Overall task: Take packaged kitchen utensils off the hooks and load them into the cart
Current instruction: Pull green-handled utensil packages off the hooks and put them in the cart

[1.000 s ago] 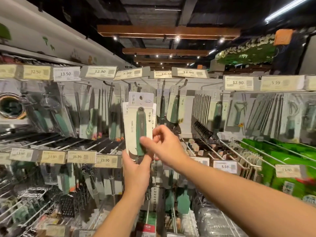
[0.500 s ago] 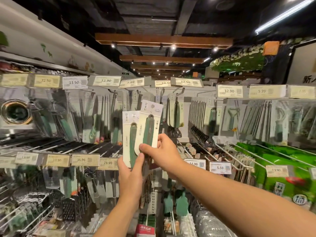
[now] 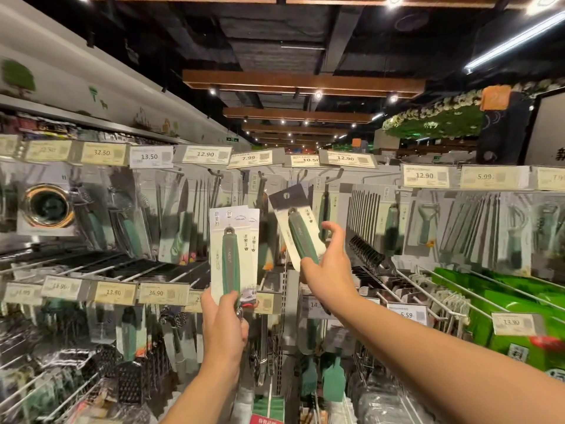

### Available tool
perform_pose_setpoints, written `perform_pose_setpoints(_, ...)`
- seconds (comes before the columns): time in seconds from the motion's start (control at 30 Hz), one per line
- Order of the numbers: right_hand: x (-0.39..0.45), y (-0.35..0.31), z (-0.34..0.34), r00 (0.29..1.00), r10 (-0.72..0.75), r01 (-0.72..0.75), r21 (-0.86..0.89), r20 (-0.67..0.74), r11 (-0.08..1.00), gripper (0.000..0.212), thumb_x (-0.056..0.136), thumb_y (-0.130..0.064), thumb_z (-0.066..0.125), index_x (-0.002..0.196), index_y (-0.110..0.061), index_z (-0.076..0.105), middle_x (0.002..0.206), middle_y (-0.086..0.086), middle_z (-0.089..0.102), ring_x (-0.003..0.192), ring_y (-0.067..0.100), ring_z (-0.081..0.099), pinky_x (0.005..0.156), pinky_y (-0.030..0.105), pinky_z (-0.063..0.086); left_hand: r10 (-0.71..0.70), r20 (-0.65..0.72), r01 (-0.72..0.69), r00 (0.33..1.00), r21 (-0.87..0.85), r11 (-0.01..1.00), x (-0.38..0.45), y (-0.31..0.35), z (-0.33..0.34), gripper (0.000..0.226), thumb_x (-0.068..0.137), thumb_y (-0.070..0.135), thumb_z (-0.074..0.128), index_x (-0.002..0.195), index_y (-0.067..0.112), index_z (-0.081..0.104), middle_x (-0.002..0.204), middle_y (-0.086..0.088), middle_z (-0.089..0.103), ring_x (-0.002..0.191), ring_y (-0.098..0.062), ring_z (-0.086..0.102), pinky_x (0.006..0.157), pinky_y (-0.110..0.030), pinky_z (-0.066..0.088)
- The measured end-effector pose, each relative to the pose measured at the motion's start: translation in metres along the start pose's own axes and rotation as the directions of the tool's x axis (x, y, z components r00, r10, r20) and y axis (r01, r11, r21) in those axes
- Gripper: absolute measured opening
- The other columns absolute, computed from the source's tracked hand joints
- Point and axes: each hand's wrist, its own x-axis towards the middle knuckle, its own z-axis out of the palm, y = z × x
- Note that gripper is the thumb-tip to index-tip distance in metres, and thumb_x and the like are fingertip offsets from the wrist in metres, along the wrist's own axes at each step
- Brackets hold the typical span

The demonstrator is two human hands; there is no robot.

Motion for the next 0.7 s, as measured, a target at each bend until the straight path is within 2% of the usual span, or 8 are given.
perform_pose_setpoints(0.13,0.002,-0.008,0.003,0.995,-0.055,0.061,0.07,-0.085,0.996,0.055,0.087,-0.008,0.056,0.122,-0.043,0.031,0.132,0.0,0.049,0.084,0.023,0.063,0.07,0.044,0.056,-0.001,0.006,0.001,1.0,0.004,1.0,0.002,0.001,-0.001,0.022,0.11,0.018,0.04,0.13,0.023,0.046,0.095,-0.008,0.059,0.05,-0.014,0.032,0.043,-0.025,0.024)
perform_pose_setpoints(0.2,0.005,-0.01,0.004,0.992,-0.054,0.067,0.109,-0.113,0.992,0.052,0.087,-0.009,0.055,0.119,-0.043,0.033,0.133,-0.001,0.049,0.088,0.027,0.066,0.075,0.052,0.058,0.006,0.013,-0.006,1.0,0.007,1.0,0.003,0.001,-0.003,0.023,0.11,0.018,0.04,0.132,0.021,0.046,0.092,-0.008,0.057,0.051,-0.014,0.032,0.041,-0.024,0.024)
perform_pose_setpoints(0.3,0.013,-0.01,0.005,0.989,-0.04,0.06,0.138,-0.139,0.989,0.049,0.09,-0.008,0.056,0.122,-0.04,0.039,0.134,-0.006,0.047,0.092,0.028,0.069,0.078,0.049,0.06,0.001,0.007,-0.002,1.0,0.015,1.0,0.005,-0.001,-0.003,0.024,0.11,0.018,0.041,0.134,0.022,0.046,0.091,-0.009,0.055,0.053,-0.014,0.033,0.043,-0.024,0.024)
perform_pose_setpoints(0.43,0.023,-0.005,0.009,0.989,-0.05,0.062,0.084,-0.139,0.995,0.049,0.093,-0.012,0.062,0.133,-0.035,0.047,0.135,-0.007,0.05,0.093,0.018,0.068,0.083,0.045,0.06,0.015,0.004,-0.015,1.0,0.01,1.0,0.007,0.0,-0.004,0.027,0.11,0.019,0.041,0.137,0.022,0.045,0.091,-0.008,0.056,0.052,-0.013,0.033,0.043,-0.024,0.025)
perform_pose_setpoints(0.5,0.029,0.0,0.012,0.99,-0.029,0.04,0.082,-0.138,0.996,0.052,0.095,-0.013,0.063,0.138,-0.035,0.047,0.136,-0.007,0.05,0.092,0.019,0.07,0.084,0.043,0.061,0.012,0.008,-0.012,1.0,0.008,1.0,0.009,0.0,-0.004,0.032,0.11,0.02,0.042,0.142,0.022,0.042,0.092,-0.007,0.057,0.05,-0.012,0.034,0.041,-0.023,0.026)
perform_pose_setpoints(0.6,0.037,0.003,0.013,0.992,-0.007,0.011,0.024,-0.127,1.0,0.055,0.099,-0.01,0.06,0.148,-0.029,0.045,0.138,-0.006,0.047,0.086,0.004,0.061,0.083,0.02,0.053,0.007,0.016,-0.007,1.0,0.0,1.0,0.009,0.003,0.001,0.032,0.11,0.02,0.042,0.142,0.024,0.043,0.107,-0.008,0.058,0.048,-0.011,0.035,0.039,-0.02,0.029)
perform_pose_setpoints(0.67,0.045,0.001,0.015,0.994,0.007,-0.011,-0.032,-0.112,0.999,0.058,0.099,-0.006,0.056,0.153,-0.025,0.042,0.141,0.001,0.045,0.097,0.009,0.061,0.092,0.029,0.053,0.02,0.04,-0.019,0.999,-0.034,0.999,0.009,0.007,0.005,0.023,0.11,0.019,0.042,0.127,0.032,0.05,0.113,-0.008,0.059,0.051,-0.012,0.035,0.04,-0.02,0.03)
perform_pose_setpoints(0.7,0.051,0.001,0.017,0.995,0.022,-0.028,-0.058,-0.099,0.998,0.061,0.099,-0.002,0.054,0.154,-0.023,0.04,0.143,0.004,0.044,0.105,0.021,0.063,0.096,0.038,0.055,0.03,0.047,-0.028,0.998,-0.043,0.999,0.009,0.009,0.007,0.022,0.11,0.019,0.042,0.119,0.037,0.051,0.114,-0.006,0.061,0.053,-0.013,0.034,0.04,-0.02,0.03)
